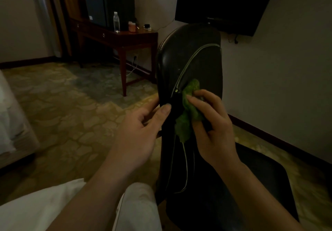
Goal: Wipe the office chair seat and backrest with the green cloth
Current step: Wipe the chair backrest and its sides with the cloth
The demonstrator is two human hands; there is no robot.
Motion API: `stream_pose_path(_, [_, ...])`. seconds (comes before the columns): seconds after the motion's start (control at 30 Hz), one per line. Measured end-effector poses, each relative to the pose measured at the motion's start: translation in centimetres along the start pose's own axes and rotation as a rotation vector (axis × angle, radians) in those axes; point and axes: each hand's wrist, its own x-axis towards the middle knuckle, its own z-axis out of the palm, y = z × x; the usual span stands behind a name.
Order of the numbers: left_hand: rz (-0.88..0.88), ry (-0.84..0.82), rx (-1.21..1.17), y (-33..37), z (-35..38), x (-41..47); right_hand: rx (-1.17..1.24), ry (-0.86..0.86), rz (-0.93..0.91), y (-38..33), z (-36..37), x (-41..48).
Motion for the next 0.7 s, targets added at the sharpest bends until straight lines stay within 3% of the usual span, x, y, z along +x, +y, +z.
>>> stream_pose_path(0.43, [0.036,-0.084,0.039,-1.1,-0.9,-0.1,0.011,0.058,0.013,-1.6,0.7,1.1])
stream_pose_path(0.7, [0.06,-0.126,0.074,-1.5,-1.3,-0.4,-0.047,0.043,-0.005,1.2,1.2,-2.9])
